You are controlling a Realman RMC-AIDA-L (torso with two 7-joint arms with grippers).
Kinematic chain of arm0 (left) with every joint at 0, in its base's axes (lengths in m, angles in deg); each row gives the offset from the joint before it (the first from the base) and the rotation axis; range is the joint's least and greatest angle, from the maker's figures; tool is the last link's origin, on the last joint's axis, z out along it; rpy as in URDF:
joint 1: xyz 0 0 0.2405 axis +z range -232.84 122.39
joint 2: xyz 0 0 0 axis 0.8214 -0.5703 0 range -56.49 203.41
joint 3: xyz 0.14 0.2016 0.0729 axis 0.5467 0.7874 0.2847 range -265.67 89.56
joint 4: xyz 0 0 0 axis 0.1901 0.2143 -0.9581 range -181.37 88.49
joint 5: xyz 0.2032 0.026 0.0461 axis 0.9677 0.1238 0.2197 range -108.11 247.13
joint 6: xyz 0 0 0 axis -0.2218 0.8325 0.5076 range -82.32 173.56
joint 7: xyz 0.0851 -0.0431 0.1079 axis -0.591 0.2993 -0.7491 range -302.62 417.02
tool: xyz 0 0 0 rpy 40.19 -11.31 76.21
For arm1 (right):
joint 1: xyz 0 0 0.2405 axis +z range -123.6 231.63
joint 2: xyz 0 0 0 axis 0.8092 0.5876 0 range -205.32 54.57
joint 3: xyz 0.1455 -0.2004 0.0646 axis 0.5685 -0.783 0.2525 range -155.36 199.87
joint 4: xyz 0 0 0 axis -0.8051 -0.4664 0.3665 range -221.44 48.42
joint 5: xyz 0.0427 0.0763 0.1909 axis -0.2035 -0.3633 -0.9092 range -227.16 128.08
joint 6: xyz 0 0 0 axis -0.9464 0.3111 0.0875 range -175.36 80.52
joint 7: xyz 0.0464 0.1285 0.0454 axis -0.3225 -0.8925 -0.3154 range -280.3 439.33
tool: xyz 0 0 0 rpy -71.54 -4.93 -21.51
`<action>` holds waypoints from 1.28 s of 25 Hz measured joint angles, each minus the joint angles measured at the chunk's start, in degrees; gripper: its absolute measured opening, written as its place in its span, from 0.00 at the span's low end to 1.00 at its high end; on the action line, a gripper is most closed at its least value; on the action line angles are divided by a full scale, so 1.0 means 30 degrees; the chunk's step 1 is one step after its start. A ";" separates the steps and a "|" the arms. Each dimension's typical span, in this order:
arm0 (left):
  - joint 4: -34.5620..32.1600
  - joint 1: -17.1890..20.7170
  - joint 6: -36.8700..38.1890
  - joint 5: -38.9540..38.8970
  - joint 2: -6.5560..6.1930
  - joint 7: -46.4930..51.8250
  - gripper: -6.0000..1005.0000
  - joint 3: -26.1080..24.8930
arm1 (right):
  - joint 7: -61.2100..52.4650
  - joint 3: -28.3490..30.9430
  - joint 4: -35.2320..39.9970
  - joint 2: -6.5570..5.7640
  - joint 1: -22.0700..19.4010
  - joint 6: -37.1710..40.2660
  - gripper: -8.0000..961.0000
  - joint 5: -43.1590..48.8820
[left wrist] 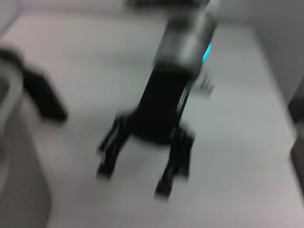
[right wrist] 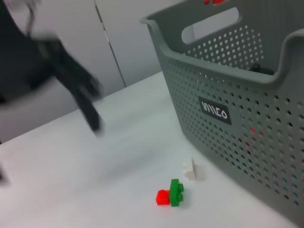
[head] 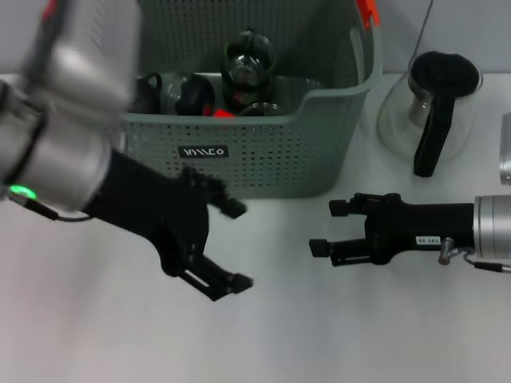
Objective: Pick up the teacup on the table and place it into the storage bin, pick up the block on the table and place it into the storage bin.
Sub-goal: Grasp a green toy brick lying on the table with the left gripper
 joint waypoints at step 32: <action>0.5908 -0.2445 -0.7925 1.0056 0.0140 1.3814 0.95 0.5973 | 0.0191 0.0457 -0.0075 -0.0058 0.0059 -0.0489 0.98 0.0790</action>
